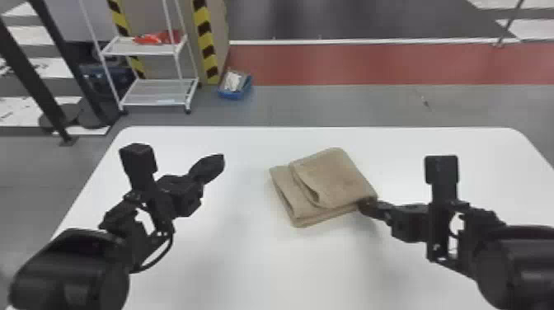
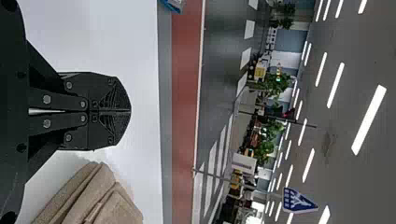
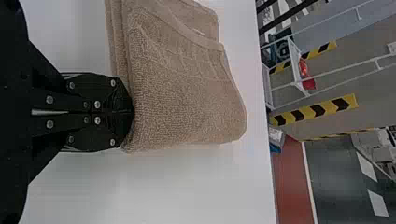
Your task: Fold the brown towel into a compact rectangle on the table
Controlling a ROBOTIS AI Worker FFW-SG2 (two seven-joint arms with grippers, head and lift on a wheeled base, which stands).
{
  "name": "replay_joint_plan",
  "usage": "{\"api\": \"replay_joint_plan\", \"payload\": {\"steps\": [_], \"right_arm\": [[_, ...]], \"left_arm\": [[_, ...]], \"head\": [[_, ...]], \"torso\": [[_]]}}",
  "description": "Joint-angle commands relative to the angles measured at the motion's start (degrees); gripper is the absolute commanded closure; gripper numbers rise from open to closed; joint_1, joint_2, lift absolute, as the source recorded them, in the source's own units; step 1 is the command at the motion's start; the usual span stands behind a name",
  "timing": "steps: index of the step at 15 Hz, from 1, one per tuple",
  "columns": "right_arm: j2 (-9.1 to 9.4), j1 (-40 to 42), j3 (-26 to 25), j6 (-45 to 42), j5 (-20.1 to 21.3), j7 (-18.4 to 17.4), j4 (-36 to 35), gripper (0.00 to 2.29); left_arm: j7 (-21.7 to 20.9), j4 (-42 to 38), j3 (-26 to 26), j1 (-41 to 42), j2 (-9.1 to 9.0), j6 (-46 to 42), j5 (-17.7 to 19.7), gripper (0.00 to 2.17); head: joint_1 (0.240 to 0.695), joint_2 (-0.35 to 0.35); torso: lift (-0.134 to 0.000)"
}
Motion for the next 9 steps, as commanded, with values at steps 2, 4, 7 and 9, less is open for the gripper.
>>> {"api": "replay_joint_plan", "payload": {"steps": [2,4,7,9], "right_arm": [[0.19,-7.41,-0.56,-5.42,0.11,0.57,7.98,2.01],[-0.33,-7.5,-4.34,-6.13,-1.21,5.75,8.86,2.01],[-1.56,-0.03,-12.43,-8.24,-5.16,11.99,4.55,2.01],[-2.88,5.16,-19.46,-10.52,-10.0,15.51,3.23,2.01]], "left_arm": [[-0.01,0.3,-0.77,-0.26,-0.18,0.14,-0.19,1.72],[-0.1,0.56,-1.21,-0.35,-0.44,0.14,-0.46,1.72],[-0.8,5.13,-2.71,-3.07,-0.62,-1.79,-0.28,1.72],[-1.41,8.56,-4.2,-4.74,-0.88,-4.43,-0.19,1.72]], "head": [[0.695,0.043],[0.695,0.036],[0.695,0.012],[0.695,-0.012]], "torso": [[-0.124],[-0.124],[-0.124],[-0.124]]}}
